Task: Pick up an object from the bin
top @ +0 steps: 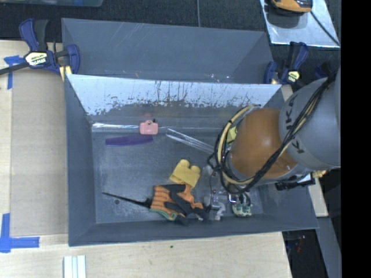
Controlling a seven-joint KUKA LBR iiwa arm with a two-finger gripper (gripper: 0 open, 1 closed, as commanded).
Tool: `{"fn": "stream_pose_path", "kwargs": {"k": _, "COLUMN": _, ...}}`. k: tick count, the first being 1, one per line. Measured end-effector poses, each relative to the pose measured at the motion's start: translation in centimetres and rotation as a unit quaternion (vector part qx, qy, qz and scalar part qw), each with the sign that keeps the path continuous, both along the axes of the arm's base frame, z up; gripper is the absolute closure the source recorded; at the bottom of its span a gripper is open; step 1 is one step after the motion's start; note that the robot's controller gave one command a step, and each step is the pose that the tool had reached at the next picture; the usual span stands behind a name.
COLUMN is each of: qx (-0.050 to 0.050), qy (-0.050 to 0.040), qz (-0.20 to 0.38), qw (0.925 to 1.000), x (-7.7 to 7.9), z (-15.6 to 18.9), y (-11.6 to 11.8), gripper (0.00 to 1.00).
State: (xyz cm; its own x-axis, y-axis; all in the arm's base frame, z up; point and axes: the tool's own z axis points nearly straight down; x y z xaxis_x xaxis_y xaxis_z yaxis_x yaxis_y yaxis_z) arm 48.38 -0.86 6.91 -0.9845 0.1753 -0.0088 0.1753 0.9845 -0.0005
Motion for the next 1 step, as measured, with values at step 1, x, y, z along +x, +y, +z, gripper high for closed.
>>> {"fn": "stream_pose_path", "kwargs": {"k": 1, "qx": 0.001, "qy": -0.0036, "qz": -0.044, "qw": 0.9990, "x": -0.01, "z": 0.21, "y": -0.17, "gripper": 1.00}}
